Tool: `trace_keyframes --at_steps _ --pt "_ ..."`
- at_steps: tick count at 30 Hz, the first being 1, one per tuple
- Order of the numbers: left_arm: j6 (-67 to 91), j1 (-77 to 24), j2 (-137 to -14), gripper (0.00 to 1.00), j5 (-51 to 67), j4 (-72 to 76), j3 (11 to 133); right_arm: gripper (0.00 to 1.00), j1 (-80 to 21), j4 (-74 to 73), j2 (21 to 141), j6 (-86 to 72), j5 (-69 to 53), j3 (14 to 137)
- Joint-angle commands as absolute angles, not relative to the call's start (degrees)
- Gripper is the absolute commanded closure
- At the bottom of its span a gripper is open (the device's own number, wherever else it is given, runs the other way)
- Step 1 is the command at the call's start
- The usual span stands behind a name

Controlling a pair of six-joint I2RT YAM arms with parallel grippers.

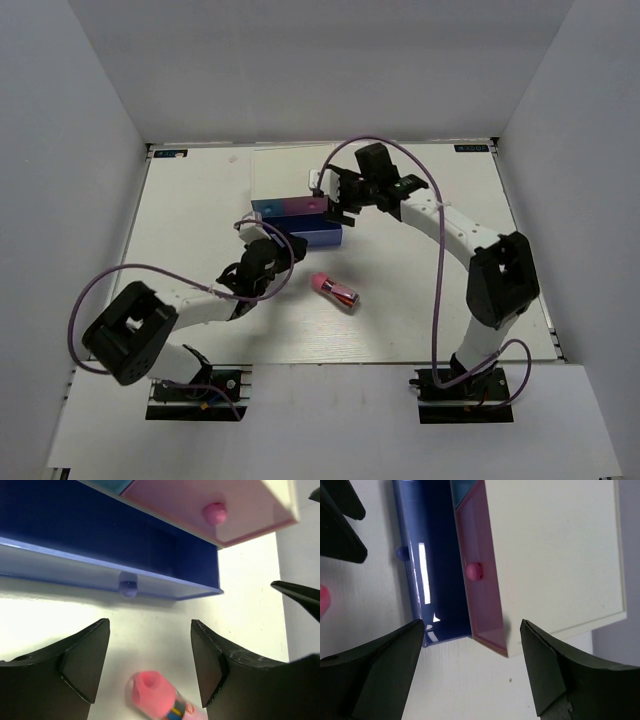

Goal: Sort the stationery into containers
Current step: Open the drawer in the storage box, then pick up the stationery from the center of the board.

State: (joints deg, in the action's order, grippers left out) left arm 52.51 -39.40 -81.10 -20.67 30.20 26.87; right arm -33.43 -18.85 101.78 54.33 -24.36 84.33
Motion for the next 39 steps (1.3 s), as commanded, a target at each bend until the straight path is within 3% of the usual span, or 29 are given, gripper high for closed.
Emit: trace_keyframes --at_steps 1,6,11,13,15,19,27,29,32,35,39 --pt "51.3 -39.5 -74.5 0.24 -20.4 23.5 25.1 0.17 -33.0 -16.3 96.1 53.4 -23.8 81.2" --pt "51.3 -39.5 -65.7 0.23 -19.3 12.8 23.8 0.1 -32.8 -16.6 88.2 51.9 -23.3 73.9" --pt "53.3 -38.4 -57.0 0.08 -21.1 -4.5 25.3 0.1 -32.7 -16.3 81.4 43.0 -28.5 65.1" --pt "54.0 -38.4 -54.7 0.06 -22.4 -10.6 25.3 0.1 -32.7 -21.8 80.1 42.8 -33.6 64.2" --pt "54.7 -38.4 -51.0 0.06 -23.1 -13.7 25.3 0.16 -33.3 -23.3 79.1 41.5 -38.5 61.5" --pt "55.8 -38.4 -44.1 0.06 -24.6 -19.9 24.7 0.4 -35.7 -24.6 80.8 36.5 -38.2 59.6" --pt "58.1 -38.4 -32.9 0.06 -27.9 -30.2 23.5 0.44 -41.8 -26.3 87.3 27.5 -31.4 61.8" --pt "58.7 -38.4 -31.6 0.06 -28.5 -32.6 23.5 0.43 -43.5 -25.1 88.1 26.7 -30.2 61.6" --pt "59.2 -38.4 -29.9 0.06 -28.5 -34.7 23.5 0.3 -45.3 -22.0 88.9 24.4 -24.5 60.3" --pt "59.2 -38.4 -29.4 0.06 -29.0 -35.4 23.5 0.1 -46.7 -18.2 88.9 23.0 -17.6 57.8" --pt "59.8 -38.4 -29.4 0.06 -29.0 -36.0 23.5 0.1 -47.4 -15.2 89.2 22.6 -14.0 55.6"
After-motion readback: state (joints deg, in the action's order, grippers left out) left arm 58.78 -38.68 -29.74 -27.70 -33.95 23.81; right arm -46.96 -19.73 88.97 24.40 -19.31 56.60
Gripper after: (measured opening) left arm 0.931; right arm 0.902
